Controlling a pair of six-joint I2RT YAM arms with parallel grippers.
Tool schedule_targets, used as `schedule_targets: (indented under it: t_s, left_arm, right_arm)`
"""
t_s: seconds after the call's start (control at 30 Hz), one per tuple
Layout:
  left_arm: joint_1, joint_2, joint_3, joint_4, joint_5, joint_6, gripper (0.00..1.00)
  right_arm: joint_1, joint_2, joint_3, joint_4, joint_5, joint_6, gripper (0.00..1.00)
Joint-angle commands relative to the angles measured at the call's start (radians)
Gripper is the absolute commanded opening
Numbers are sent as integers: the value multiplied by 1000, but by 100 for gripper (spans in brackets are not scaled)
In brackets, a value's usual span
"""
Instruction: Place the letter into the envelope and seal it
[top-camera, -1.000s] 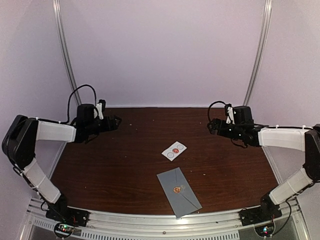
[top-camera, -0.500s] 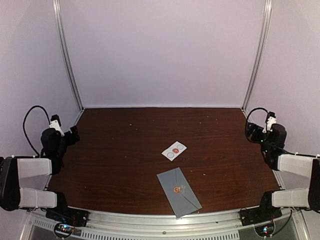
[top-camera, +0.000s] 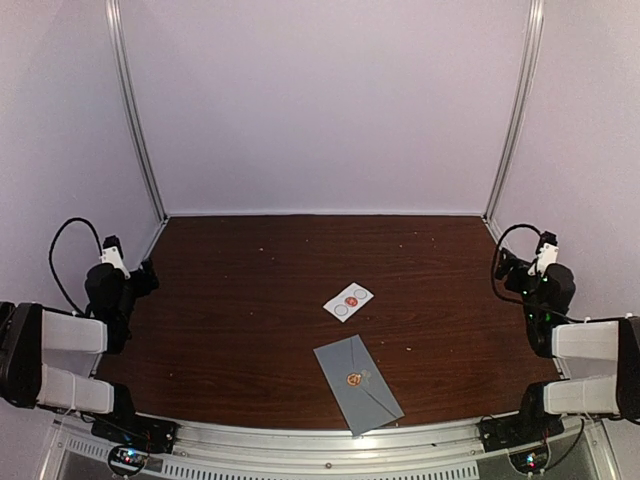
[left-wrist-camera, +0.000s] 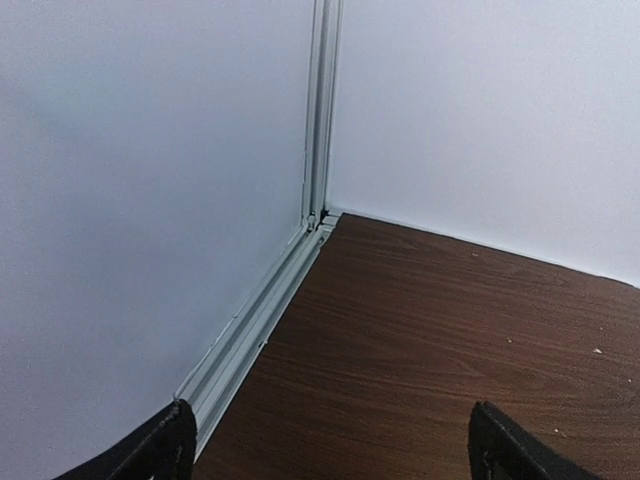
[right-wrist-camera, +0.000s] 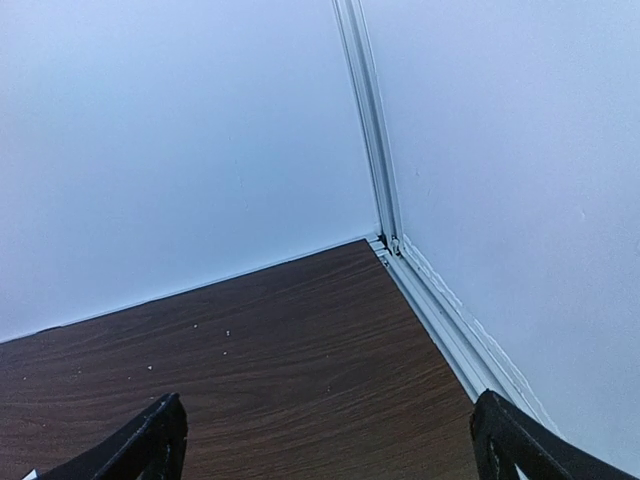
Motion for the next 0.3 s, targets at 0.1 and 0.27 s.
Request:
schedule_targets:
  t_s: [0.1,0.27]
  left_arm:
    - [-2,13,11,89,1,26,96]
    - [-2,27,-1,129,7,37,96]
  right_arm:
    - [-5,-2,-1,46,19,-16,100]
    - [-5,-3,-14,71,20,-19,100]
